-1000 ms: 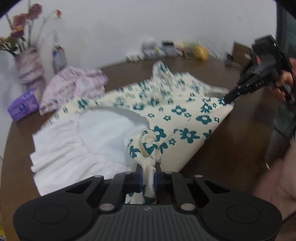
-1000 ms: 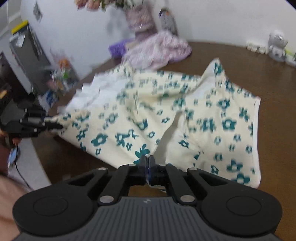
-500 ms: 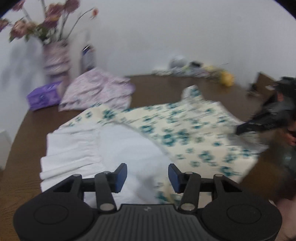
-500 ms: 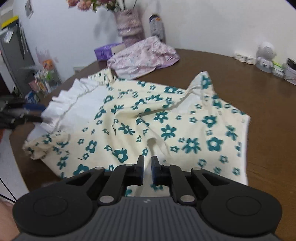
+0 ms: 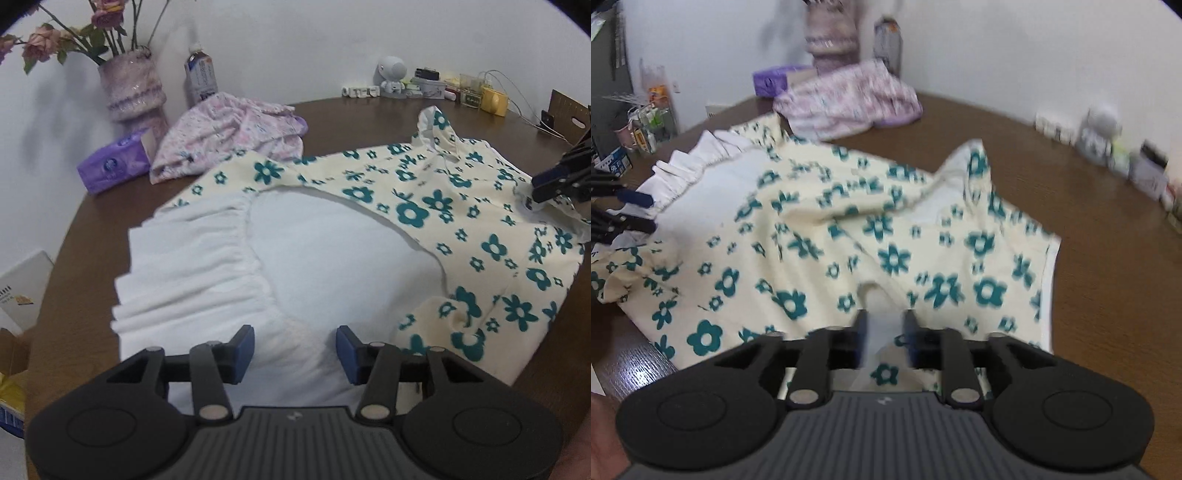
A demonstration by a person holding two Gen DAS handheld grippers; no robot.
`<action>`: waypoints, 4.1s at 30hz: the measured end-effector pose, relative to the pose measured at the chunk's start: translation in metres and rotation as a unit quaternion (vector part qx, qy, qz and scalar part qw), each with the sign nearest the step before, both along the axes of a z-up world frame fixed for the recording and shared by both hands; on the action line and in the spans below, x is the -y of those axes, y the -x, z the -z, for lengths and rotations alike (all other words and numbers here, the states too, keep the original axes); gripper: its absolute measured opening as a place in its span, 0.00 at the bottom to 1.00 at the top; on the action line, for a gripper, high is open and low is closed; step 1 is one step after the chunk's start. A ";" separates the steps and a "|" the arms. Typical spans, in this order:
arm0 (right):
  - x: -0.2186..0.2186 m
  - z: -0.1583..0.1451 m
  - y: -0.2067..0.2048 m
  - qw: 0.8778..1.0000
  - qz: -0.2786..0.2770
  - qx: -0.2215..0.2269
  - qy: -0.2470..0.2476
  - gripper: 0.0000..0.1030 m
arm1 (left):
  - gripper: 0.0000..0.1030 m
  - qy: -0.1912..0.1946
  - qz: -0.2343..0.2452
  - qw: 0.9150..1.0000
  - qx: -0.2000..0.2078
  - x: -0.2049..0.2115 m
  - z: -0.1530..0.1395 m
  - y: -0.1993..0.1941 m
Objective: Fold clothes
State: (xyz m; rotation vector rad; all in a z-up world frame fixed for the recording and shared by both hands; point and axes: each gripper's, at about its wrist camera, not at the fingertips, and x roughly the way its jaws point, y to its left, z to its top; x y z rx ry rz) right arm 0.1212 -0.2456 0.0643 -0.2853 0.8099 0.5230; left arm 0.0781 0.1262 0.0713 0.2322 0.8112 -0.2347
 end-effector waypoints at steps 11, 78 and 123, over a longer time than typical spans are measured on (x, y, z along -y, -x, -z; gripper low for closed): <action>0.008 0.019 -0.018 0.999 0.024 -0.043 0.012 0.21 | 0.51 0.020 0.014 1.000 -0.016 -0.017 -0.007 -0.002; 0.040 0.003 0.098 0.974 0.149 0.094 -0.141 0.99 | 0.94 0.188 -0.104 0.972 0.095 0.075 -0.014 0.075; 0.036 0.005 0.068 0.980 0.152 0.095 -0.085 0.85 | 0.95 0.214 -0.129 0.966 0.061 0.048 0.009 0.043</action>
